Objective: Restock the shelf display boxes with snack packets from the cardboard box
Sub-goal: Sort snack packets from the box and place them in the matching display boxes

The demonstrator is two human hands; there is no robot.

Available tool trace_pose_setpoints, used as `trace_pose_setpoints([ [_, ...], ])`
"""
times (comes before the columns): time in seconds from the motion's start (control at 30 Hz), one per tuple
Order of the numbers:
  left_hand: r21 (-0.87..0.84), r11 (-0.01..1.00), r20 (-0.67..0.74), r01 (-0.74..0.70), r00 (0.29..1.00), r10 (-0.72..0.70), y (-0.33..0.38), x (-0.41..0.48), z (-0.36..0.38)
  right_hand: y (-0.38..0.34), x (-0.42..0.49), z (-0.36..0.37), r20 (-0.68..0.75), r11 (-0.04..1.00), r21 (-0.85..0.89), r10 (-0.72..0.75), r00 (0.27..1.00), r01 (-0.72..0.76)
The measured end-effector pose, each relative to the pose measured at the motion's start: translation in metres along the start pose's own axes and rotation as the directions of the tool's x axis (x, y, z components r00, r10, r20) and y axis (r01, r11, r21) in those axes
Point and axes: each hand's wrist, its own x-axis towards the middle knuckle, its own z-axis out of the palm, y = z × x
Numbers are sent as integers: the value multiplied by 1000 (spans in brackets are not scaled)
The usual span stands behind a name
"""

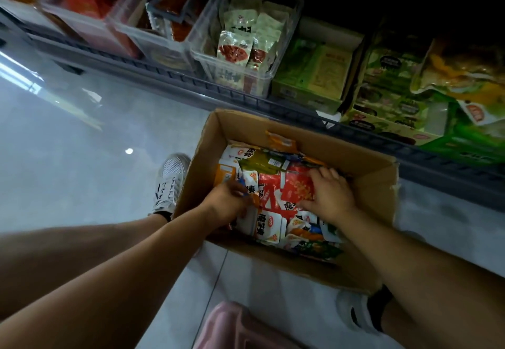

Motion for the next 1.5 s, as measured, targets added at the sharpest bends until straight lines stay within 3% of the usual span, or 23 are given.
trace_pose_setpoints([
  [0.1,-39,999,16,30,999,-29,0,-1,3,-3,-3,-4,-17,994,106,4,1000,-2],
  [0.17,-56,997,32,50,998,-48,2,-2,5,-7,-5,-5,77,958,284,27,997,-48],
  [0.27,-130,991,51,24,999,-18,7,-6,6,-15,-5,-12,101,805,583,64,993,-111],
  [0.33,-202,979,63,-38,997,51,12,-10,6,-23,-5,-28,96,717,689,50,994,-103],
  [0.47,-179,970,112,-167,976,189,25,-15,9,-42,-9,-55,181,759,652,-162,970,5],
  [0.53,-97,972,104,-215,969,225,31,-16,11,-42,-10,-58,193,755,656,-168,967,0],
  [0.6,-148,972,40,-183,981,190,31,-16,11,-33,-10,-56,255,742,663,-93,963,-104],
  [0.67,-193,971,23,-143,988,150,27,-16,7,-21,-12,-54,374,610,736,-4,927,-294],
  [0.73,-145,985,129,-96,985,115,23,-17,3,-17,-13,-47,430,435,805,40,902,-403],
  [0.83,-124,990,369,64,929,-14,21,-22,3,-28,-9,-41,409,463,809,0,912,-363],
  [0.93,-144,985,314,100,948,-50,19,-20,8,-38,-5,-40,375,388,857,-15,927,-340],
  [0.97,-158,982,259,100,964,-57,17,-17,8,-37,-3,-39,312,436,848,52,949,-302],
  [1.03,-206,971,162,121,983,-88,12,-11,4,-29,-1,-33,163,659,719,148,975,-221],
  [1.17,-346,919,46,187,982,-183,4,-4,-4,-15,-3,-10,206,902,413,44,978,-128],
  [1.37,-413,886,26,211,975,-221,1,0,-1,-15,-7,11,-42,973,228,46,998,-36],
  [1.43,-409,887,34,215,975,-221,1,0,0,-11,-7,12,-34,974,227,33,999,-25],
  [1.5,-398,893,26,209,976,-217,1,1,0,-9,-9,11,62,973,231,11,998,-25],
])
